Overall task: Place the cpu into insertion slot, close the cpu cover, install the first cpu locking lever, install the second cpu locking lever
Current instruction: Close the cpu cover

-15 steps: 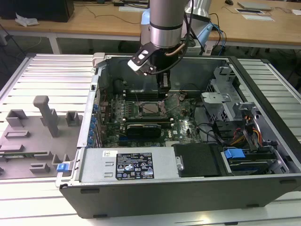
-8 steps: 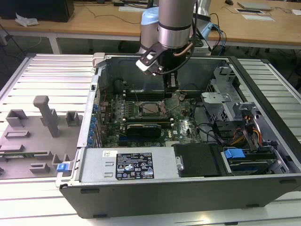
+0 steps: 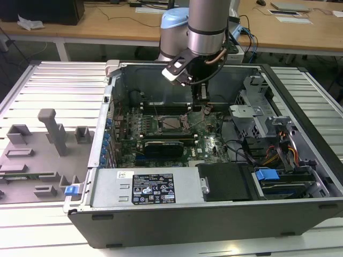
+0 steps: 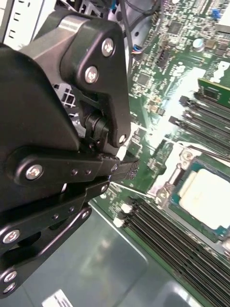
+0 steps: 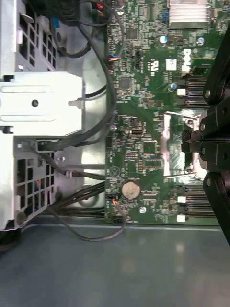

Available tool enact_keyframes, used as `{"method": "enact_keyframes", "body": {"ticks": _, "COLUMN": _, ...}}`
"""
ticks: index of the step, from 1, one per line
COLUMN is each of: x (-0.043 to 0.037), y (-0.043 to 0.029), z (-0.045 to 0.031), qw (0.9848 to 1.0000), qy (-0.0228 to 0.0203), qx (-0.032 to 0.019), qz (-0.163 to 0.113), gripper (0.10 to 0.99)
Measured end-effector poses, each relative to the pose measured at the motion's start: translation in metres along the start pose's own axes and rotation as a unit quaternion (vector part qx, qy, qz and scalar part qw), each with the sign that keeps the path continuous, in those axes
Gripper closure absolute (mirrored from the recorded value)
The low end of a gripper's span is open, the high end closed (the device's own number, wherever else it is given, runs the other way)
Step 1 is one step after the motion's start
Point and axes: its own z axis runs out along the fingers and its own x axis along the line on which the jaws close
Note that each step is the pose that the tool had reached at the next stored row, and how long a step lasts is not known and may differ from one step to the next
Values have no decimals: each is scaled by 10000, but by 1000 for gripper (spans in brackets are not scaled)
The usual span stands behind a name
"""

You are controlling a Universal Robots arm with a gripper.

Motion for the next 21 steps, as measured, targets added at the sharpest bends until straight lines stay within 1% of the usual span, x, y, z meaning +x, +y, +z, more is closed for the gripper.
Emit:
{"method": "enact_keyframes", "body": {"ticks": 4, "x": -1, "y": 79, "z": 5, "qw": 10000, "qy": 0, "qx": 0, "qz": 1, "gripper": 980}}
{"method": "enact_keyframes", "body": {"ticks": 7, "x": -1, "y": 171, "z": 11, "qw": 10000, "qy": 0, "qx": 0, "qz": 1, "gripper": 980}}
{"method": "enact_keyframes", "body": {"ticks": 9, "x": -2, "y": 258, "z": 16, "qw": 10000, "qy": -1, "qx": 0, "qz": 1, "gripper": 980}}
{"method": "enact_keyframes", "body": {"ticks": 10, "x": -2, "y": 281, "z": 18, "qw": 10000, "qy": -1, "qx": 0, "qz": 0, "gripper": 980}}
{"method": "enact_keyframes", "body": {"ticks": 13, "x": -3, "y": 391, "z": 25, "qw": 10000, "qy": 0, "qx": 0, "qz": 0, "gripper": 980}}
{"method": "enact_keyframes", "body": {"ticks": 17, "x": -3, "y": 400, "z": 25, "qw": 10000, "qy": -1, "qx": 0, "qz": 1, "gripper": 980}}
{"method": "enact_keyframes", "body": {"ticks": 19, "x": -4, "y": 399, "z": 43, "qw": 10000, "qy": 0, "qx": 0, "qz": 1, "gripper": 980}}
{"method": "enact_keyframes", "body": {"ticks": 21, "x": -4, "y": 397, "z": 78, "qw": 10000, "qy": 0, "qx": 2, "qz": 1, "gripper": 980}}
